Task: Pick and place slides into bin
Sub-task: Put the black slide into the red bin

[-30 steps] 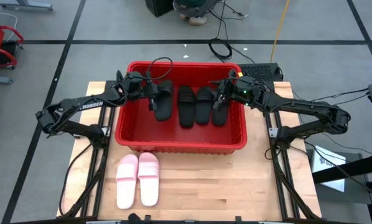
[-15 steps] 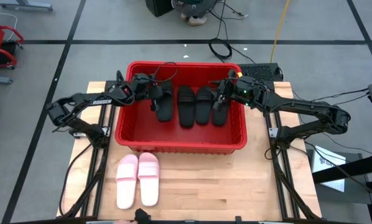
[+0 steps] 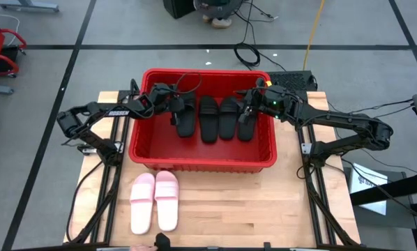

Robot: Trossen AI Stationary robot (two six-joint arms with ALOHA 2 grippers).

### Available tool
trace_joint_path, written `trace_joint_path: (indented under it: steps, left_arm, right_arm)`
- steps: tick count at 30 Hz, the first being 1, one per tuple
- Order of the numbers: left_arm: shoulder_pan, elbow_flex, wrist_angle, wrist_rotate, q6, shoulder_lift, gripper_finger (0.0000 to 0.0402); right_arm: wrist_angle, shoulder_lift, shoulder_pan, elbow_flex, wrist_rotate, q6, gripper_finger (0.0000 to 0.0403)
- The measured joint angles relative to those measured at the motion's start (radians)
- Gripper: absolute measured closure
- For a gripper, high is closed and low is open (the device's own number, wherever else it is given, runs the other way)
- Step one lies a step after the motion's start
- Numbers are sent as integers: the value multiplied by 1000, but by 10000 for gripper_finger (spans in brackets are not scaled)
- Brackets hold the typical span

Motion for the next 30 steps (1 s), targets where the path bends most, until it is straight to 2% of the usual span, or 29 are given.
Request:
trace_joint_path:
  steps: [11,21,30]
  left_arm:
    - [14,0,-26,-2,3,0,397]
    - [14,1,-31,-4,20,0,357]
    - [-11,1,-9,4,16,16,353]
  right_arm:
    - [51,43,0,0,0,-1,264]
    - [53,54,0,0,0,-3,264]
    - [54,54,0,0,0,-3,264]
